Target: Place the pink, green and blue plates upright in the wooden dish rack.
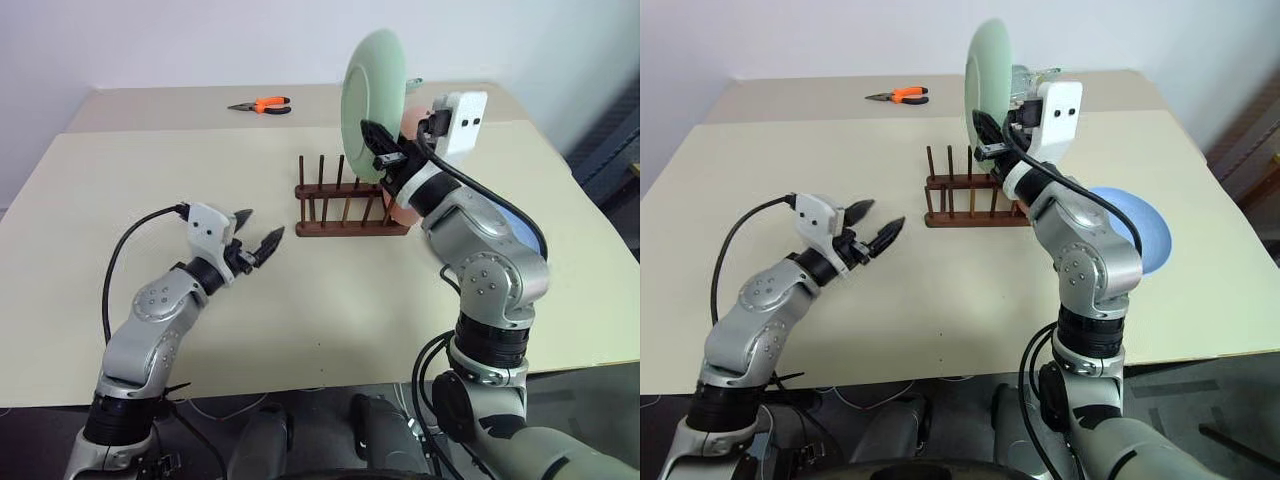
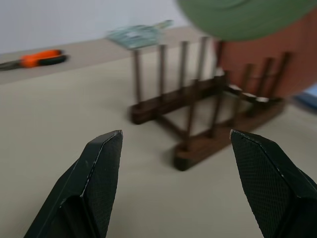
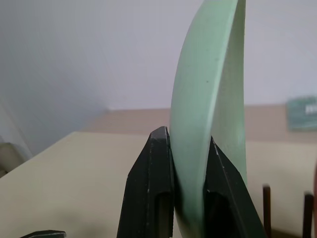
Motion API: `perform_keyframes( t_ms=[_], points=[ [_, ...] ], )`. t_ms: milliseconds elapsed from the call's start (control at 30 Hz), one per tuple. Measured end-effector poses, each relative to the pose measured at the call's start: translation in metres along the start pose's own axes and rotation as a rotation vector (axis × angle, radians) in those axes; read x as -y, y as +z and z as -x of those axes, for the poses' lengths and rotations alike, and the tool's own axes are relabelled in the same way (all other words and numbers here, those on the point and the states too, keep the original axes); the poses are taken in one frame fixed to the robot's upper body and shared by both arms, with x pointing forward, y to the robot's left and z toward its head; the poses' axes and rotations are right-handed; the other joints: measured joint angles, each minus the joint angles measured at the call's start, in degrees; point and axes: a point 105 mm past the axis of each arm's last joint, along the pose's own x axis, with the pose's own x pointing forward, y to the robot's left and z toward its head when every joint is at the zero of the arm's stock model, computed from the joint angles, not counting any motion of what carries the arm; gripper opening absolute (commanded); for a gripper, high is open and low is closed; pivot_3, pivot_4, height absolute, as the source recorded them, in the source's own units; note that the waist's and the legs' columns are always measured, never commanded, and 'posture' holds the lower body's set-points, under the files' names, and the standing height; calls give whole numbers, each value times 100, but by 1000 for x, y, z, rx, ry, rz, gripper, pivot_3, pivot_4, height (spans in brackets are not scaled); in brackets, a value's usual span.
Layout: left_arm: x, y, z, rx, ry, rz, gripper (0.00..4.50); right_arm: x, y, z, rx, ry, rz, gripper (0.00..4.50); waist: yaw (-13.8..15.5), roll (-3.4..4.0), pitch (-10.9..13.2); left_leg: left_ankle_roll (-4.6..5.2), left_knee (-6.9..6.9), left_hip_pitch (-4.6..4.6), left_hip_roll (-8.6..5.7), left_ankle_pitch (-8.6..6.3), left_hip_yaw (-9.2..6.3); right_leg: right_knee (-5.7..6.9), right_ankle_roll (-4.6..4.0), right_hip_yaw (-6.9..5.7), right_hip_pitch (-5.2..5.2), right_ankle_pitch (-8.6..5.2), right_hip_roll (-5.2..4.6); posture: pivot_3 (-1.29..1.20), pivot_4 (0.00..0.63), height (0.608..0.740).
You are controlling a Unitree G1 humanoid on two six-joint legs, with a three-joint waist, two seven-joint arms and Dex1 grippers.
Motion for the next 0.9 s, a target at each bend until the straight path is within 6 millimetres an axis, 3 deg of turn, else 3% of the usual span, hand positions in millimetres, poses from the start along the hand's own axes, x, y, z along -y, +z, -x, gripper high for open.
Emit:
perform_keyframes(
  t_ms=[200,900],
  points=[
    [22,-14,0,-63,-106,-5,3539,4,-4,3,-33,-31,-67,0,-18,5,-3,1,-6,2,1,1,3,-2,1,0,-1,0,1,0,150,740],
    [30,-28,0,-106,-106,-19,3539,8,-16,-10,-150,-99,-101,0,-17,10,-8,1,-7,3,2,1,3,-2,2,0,-1,0,2,0,150,740]
  ],
)
